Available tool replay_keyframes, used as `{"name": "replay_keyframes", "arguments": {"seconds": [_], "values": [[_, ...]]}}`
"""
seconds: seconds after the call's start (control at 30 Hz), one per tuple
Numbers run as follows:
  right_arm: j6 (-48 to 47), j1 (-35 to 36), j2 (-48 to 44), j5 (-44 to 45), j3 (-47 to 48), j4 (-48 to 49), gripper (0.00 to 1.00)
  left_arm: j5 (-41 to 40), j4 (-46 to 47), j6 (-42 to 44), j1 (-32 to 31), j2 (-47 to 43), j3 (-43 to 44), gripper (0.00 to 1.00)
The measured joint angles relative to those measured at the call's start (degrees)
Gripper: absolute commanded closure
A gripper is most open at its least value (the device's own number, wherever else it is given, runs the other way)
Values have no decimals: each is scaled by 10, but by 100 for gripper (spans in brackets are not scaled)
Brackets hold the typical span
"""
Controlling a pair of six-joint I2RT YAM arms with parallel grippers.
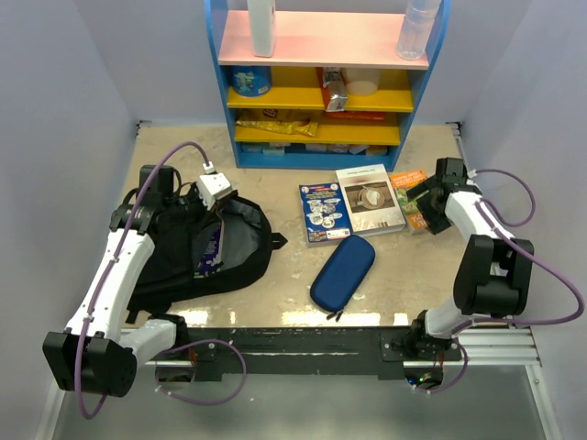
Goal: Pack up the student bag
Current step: Pick up the book from the center of the board.
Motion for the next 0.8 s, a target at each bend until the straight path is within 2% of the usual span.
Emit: {"name": "replay_keyframes", "arguments": {"seconds": [0.8], "values": [[52, -7, 72, 100, -3, 39, 17, 3, -4, 10, 0, 0, 1, 100]]}}
